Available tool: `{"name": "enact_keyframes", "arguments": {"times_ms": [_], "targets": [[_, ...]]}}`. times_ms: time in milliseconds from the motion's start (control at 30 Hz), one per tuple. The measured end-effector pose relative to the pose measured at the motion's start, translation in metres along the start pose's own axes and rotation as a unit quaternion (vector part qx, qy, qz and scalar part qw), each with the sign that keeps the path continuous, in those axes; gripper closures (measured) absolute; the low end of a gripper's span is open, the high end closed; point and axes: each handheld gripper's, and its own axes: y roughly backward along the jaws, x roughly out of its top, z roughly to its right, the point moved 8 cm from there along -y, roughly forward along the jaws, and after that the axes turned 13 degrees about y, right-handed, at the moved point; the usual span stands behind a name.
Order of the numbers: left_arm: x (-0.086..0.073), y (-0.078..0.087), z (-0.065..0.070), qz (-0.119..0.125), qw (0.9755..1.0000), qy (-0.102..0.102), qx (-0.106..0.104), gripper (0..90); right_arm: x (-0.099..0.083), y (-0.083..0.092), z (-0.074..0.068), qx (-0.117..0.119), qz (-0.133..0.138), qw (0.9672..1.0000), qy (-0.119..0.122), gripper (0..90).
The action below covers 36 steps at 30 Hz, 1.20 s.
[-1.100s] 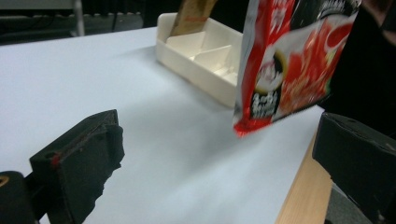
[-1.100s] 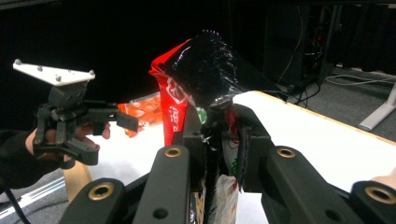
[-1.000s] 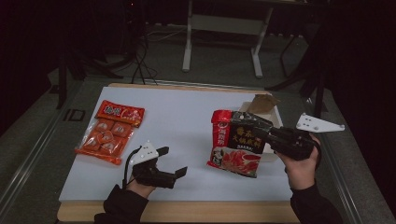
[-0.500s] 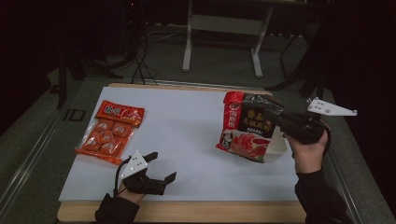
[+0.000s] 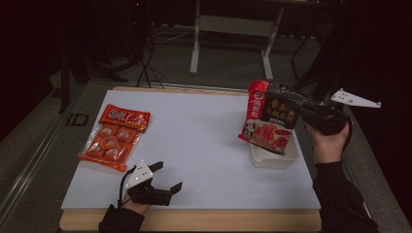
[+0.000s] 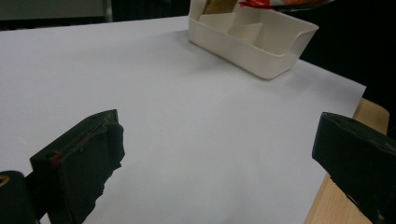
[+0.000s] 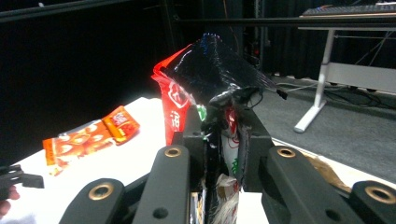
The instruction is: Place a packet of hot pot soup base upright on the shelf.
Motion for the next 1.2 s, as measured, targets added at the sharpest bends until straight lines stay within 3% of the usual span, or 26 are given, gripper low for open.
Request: {"name": "enact_keyframes", "arguments": {"times_ms": [33, 400, 700, 933, 1000, 1100, 1200], "targets": [[0.000, 0.000, 0.000, 0.002, 1.0000, 0.003, 0.000, 1.8, -0.001, -0.003, 0.008, -0.004, 0.000, 1.0000, -0.002, 77.2], [-0.002, -0.001, 0.000, 0.001, 0.9999, 0.009, -0.007, 1.8, -0.006, -0.015, 0.040, -0.025, -0.015, 0.9996, 0.004, 77.1], [0.000, 0.000, 0.002, 0.004, 0.9998, 0.014, -0.012, 1.8, -0.013, -0.020, 0.058, -0.041, -0.022, 0.9989, 0.002, 77.0], [-0.001, 0.000, 0.002, 0.003, 0.9997, 0.018, -0.017, 1.9, -0.030, -0.030, 0.071, -0.028, -0.019, 0.9994, 0.003, 76.8], [-0.002, 0.000, 0.002, 0.001, 0.9997, 0.018, -0.017, 1.8, -0.032, -0.032, 0.073, -0.037, -0.010, 0.9991, 0.021, 76.8], [-0.002, -0.001, 0.002, 0.001, 0.9996, 0.021, -0.019, 1.8, -0.038, -0.036, 0.076, -0.029, -0.010, 0.9993, 0.019, 76.7], [-0.002, 0.000, 0.002, 0.001, 0.9995, 0.023, -0.021, 1.9, -0.044, -0.039, 0.079, -0.038, -0.018, 0.9988, 0.026, 76.6]]}}
